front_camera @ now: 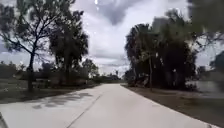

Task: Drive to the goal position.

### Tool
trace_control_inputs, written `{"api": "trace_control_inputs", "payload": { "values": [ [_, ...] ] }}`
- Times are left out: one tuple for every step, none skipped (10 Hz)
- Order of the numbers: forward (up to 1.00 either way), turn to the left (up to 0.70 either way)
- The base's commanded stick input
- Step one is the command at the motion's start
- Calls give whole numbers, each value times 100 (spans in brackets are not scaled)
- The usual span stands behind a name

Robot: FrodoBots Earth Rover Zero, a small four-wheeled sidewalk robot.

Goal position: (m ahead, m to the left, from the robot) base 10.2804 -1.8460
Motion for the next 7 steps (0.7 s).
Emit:
{"api": "trace_control_inputs", "payload": {
  "values": [
    [85,0],
    [85,0],
    [85,0],
    [85,0],
    [85,0],
    [85,0],
    [85,0]
  ]
}}
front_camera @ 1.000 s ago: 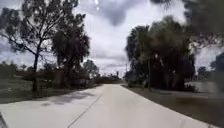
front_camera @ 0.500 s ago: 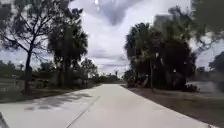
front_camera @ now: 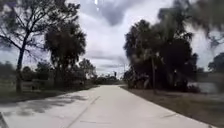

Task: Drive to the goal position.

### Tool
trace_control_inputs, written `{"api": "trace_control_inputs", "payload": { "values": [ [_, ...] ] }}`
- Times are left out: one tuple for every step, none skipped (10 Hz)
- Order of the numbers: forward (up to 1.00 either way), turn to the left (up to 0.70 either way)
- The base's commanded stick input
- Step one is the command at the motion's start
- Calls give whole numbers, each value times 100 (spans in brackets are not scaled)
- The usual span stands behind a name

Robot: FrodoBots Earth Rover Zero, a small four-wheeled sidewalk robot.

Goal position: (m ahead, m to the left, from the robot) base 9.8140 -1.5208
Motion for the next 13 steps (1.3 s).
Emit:
{"api": "trace_control_inputs", "payload": {
  "values": [
    [85,0],
    [85,0],
    [85,0],
    [85,0],
    [85,0],
    [85,0],
    [85,0],
    [85,0],
    [85,11],
    [85,30],
    [85,24],
    [85,10],
    [85,0]
  ]
}}
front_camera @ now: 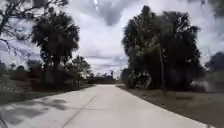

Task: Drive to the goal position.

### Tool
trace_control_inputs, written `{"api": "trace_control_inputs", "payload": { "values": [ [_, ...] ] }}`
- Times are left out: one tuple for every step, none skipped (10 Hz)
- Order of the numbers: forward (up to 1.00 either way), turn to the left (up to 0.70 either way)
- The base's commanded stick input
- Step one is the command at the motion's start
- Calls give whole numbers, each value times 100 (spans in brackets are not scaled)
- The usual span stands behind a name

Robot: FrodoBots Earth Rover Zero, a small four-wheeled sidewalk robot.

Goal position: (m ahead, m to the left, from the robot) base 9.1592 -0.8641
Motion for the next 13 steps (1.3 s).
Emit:
{"api": "trace_control_inputs", "payload": {
  "values": [
    [85,0],
    [85,0],
    [85,0],
    [85,0],
    [85,0],
    [85,0],
    [85,0],
    [85,0],
    [85,0],
    [85,0],
    [85,0],
    [85,0],
    [85,0]
  ]
}}
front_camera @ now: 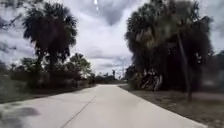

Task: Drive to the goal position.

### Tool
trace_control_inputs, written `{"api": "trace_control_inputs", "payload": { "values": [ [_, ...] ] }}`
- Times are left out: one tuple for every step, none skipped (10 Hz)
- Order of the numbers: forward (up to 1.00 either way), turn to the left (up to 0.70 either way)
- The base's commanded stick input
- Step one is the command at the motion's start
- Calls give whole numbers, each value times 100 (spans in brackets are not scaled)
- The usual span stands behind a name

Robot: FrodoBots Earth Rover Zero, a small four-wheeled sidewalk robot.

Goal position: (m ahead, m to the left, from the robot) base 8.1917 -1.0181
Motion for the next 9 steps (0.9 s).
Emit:
{"api": "trace_control_inputs", "payload": {
  "values": [
    [85,3],
    [85,9],
    [85,34],
    [85,24],
    [85,0],
    [85,0],
    [85,0],
    [85,0],
    [85,0]
  ]
}}
